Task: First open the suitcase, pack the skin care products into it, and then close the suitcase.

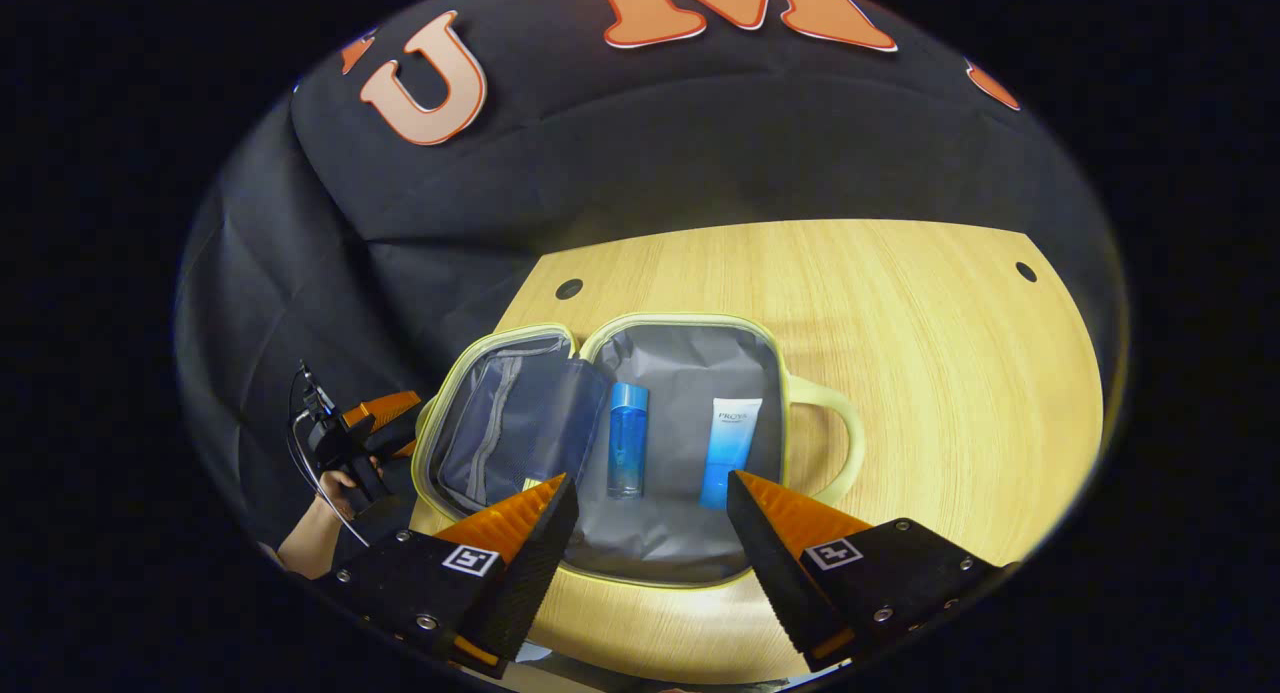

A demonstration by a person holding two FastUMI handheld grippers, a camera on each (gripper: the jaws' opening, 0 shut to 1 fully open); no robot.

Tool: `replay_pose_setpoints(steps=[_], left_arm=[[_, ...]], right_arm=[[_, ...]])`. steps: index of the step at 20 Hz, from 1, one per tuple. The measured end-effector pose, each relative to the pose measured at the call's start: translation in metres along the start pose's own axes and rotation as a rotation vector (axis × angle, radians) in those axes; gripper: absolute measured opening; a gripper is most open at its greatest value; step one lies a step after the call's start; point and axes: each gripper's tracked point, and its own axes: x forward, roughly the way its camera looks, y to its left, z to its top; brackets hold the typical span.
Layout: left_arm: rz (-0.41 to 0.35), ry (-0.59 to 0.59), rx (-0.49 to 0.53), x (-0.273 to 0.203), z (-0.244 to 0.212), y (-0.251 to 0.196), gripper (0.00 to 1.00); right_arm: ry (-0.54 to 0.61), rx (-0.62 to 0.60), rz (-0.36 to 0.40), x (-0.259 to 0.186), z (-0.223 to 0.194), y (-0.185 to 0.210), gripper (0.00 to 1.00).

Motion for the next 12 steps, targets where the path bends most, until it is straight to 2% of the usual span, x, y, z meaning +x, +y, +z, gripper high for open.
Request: replay_pose_setpoints(steps=[3, 4, 6, 7, 12], left_arm=[[0.053, 0.095, 0.065, 0.011, -0.019, 0.015, 0.69], [0.12, 0.099, 0.081, 0.01, -0.015, 0.025, 0.62], [0.134, 0.114, 0.105, 0.02, -0.02, 0.02, 0.15], [0.129, 0.118, 0.145, 0.015, -0.019, 0.015, 0.1], [0.194, 0.145, 0.412, -0.005, -0.01, -0.024, 0.1]], right_arm=[[0.005, 0.008, -0.014, -0.001, -0.001, -0.003, 0.95], [0.009, 0.012, -0.015, -0.001, -0.002, -0.005, 0.95], [0.011, 0.025, -0.017, -0.003, -0.002, -0.009, 0.95], [0.007, 0.03, -0.015, -0.004, -0.001, -0.008, 0.96], [-0.037, 0.039, 0.0, -0.009, 0.007, -0.007, 0.96]])
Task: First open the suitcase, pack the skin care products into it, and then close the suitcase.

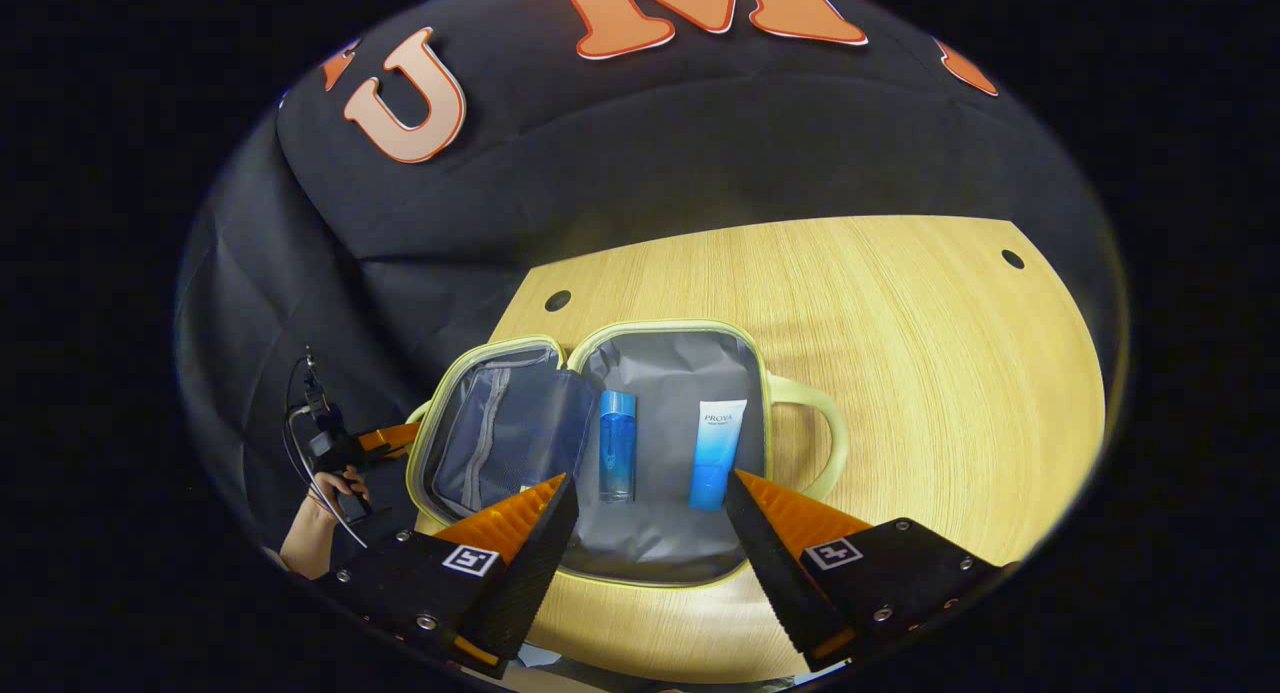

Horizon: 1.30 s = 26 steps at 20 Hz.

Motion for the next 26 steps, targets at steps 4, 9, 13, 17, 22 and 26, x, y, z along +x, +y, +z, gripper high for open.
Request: replay_pose_setpoints(steps=[4, 9, 13, 17, 22, 26], left_arm=[[0.001, -0.059, 0.155, -0.042, 0.033, -0.049, 0.09], [-0.074, -0.125, 0.308, -0.098, 0.059, -0.147, 0.09], [-0.029, -0.155, 0.494, -0.11, 0.05, -0.226, 0.09], [0.05, -0.17, 0.616, -0.115, 0.034, -0.286, 0.1], [0.131, -0.18, 0.762, -0.107, -0.001, -0.365, 0.1], [0.162, -0.146, 0.917, -0.076, -0.047, -0.428, 0.1]], right_arm=[[-0.101, -0.001, -0.018, -0.011, 0.025, -0.01, 0.95], [-0.218, -0.03, -0.054, -0.039, 0.053, -0.038, 0.95], [-0.316, -0.074, -0.093, -0.072, 0.075, -0.075, 0.95], [-0.386, -0.1, -0.106, -0.109, 0.098, -0.12, 0.95], [-0.424, -0.086, -0.109, -0.149, 0.105, -0.183, 0.95], [-0.446, -0.109, -0.103, -0.171, 0.105, -0.223, 0.95]])
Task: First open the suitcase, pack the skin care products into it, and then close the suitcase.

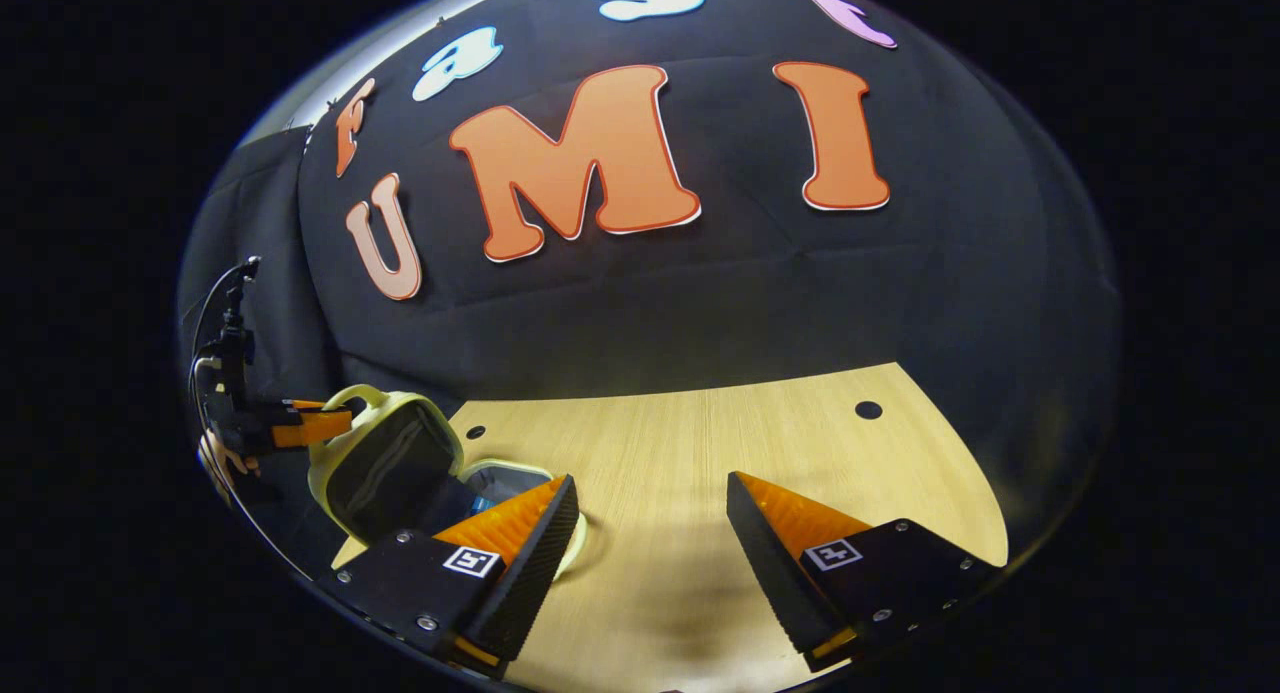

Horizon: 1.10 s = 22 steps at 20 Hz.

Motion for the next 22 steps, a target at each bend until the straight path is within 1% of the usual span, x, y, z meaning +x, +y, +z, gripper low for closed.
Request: replay_pose_setpoints(steps=[1, 2, 4, 6, 9, 11, 13, 14, 16, 17, 18, 19, 20, 21, 22], left_arm=[[-0.003, 0.011, 0.043, 0.008, 0.003, -0.019, 0.1], [-0.001, 0.021, 0.084, 0.014, 0.002, -0.038, 0.06], [0.006, 0.046, 0.161, 0.033, -0.001, -0.078, 0.07], [-0.024, 0.076, 0.22, 0.051, -0.014, -0.121, 0.07], [-0.093, 0.14, 0.25, 0.075, -0.036, -0.178, 0.07], [-0.12, 0.187, 0.258, 0.101, -0.061, -0.191, 0.07], [-0.139, 0.228, 0.25, 0.116, -0.081, -0.205, 0.07], [-0.148, 0.243, 0.239, 0.118, -0.086, -0.197, 0.07], [-0.147, 0.272, 0.217, 0.136, -0.104, -0.198, 0.07], [-0.144, 0.272, 0.211, 0.14, -0.109, -0.198, 0.11], [-0.146, 0.274, 0.208, 0.145, -0.112, -0.198, 0.11], [-0.141, 0.279, 0.202, 0.147, -0.113, -0.2, 0.16], [-0.144, 0.283, 0.177, 0.15, -0.115, -0.201, 0.17], [-0.145, 0.28, 0.148, 0.149, -0.118, -0.199, 0.22], [-0.133, 0.276, 0.124, 0.143, -0.114, -0.196, 0.22]], right_arm=[[0.0, -0.008, -0.007, -0.002, -0.001, -0.011, 0.95], [0.0, -0.009, -0.015, -0.004, -0.001, -0.022, 0.95], [-0.001, 0.0, -0.024, -0.008, -0.001, -0.04, 0.95], [0.008, 0.009, -0.041, -0.01, -0.007, -0.059, 0.95], [0.031, 0.01, -0.071, -0.012, -0.019, -0.083, 0.95], [0.059, 0.018, -0.077, -0.011, -0.029, -0.094, 0.95], [0.086, 0.016, -0.082, -0.009, -0.04, -0.1, 0.95], [0.099, 0.012, -0.086, -0.008, -0.044, -0.103, 0.95], [0.119, 0.008, -0.084, -0.007, -0.051, -0.104, 0.96], [0.128, 0.004, -0.078, -0.006, -0.053, -0.103, 0.95], [0.137, -0.002, -0.076, -0.006, -0.057, -0.102, 0.96], [0.144, -0.009, -0.073, -0.006, -0.059, -0.101, 0.96], [0.154, -0.019, -0.072, -0.004, -0.061, -0.099, 0.96], [0.162, -0.027, -0.069, -0.003, -0.064, -0.096, 0.96], [0.163, -0.032, -0.063, -0.004, -0.065, -0.095, 0.95]])
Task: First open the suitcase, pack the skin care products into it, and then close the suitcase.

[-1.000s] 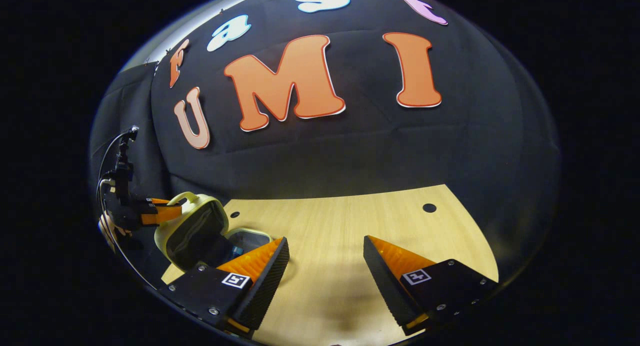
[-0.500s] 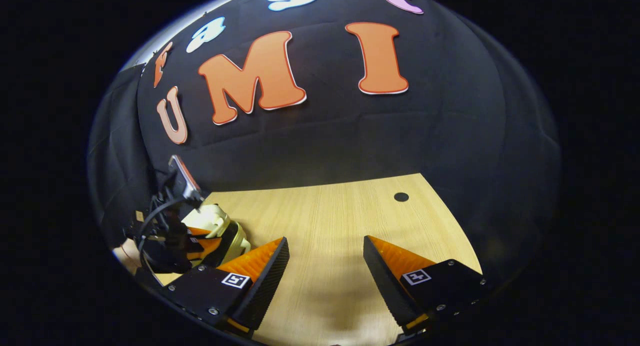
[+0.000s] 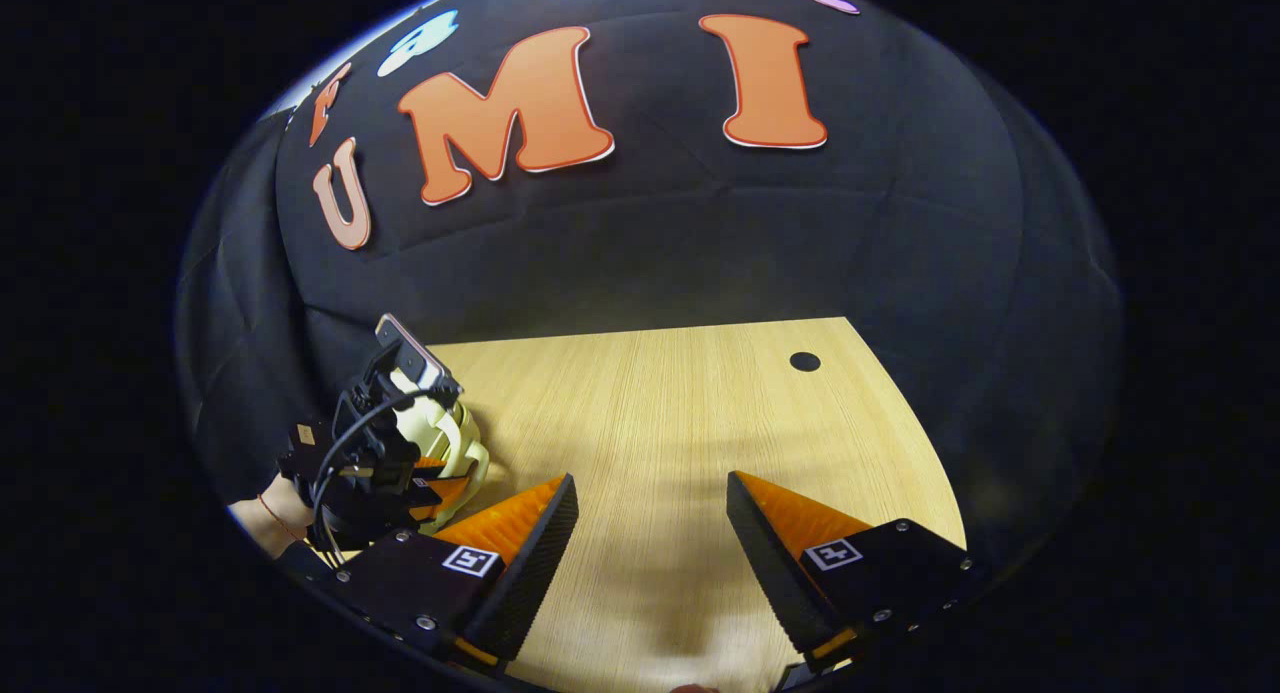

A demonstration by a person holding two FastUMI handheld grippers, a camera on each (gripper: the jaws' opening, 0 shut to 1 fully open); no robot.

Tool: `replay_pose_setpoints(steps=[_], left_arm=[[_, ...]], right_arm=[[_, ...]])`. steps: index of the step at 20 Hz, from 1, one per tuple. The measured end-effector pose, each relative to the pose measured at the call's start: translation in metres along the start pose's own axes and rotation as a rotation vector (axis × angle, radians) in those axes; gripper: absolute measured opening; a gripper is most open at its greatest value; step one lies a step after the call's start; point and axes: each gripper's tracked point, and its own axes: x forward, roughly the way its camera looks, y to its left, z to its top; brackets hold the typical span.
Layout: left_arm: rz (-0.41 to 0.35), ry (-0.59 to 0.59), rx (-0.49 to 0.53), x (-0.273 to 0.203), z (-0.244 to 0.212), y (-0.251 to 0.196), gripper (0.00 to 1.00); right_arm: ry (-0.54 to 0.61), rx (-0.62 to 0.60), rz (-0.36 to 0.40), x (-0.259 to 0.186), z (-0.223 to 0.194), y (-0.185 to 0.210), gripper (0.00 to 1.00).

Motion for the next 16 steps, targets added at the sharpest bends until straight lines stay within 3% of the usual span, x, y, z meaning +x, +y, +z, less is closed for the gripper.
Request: replay_pose_setpoints(steps=[2, 5, 9, 12, 16], left_arm=[[-0.036, -0.045, -0.084, -0.008, 0.011, -0.007, 0.36], [-0.068, -0.165, -0.26, -0.037, 0.045, -0.014, 0.95], [0.039, -0.45, -0.416, -0.1, 0.118, 0.025, 0.99], [0.084, -0.566, -0.498, -0.14, 0.161, 0.043, 0.99], [0.182, -0.734, -0.52, -0.171, 0.189, 0.059, 0.98]], right_arm=[[-0.001, -0.011, 0.009, 0.002, 0.001, 0.006, 0.95], [-0.01, -0.013, 0.028, 0.005, 0.011, 0.017, 0.96], [-0.11, -0.033, 0.021, -0.002, 0.046, 0.025, 0.96], [-0.216, -0.047, 0.001, -0.015, 0.078, 0.029, 0.95], [-0.352, -0.064, 0.006, -0.038, 0.108, 0.043, 0.95]])
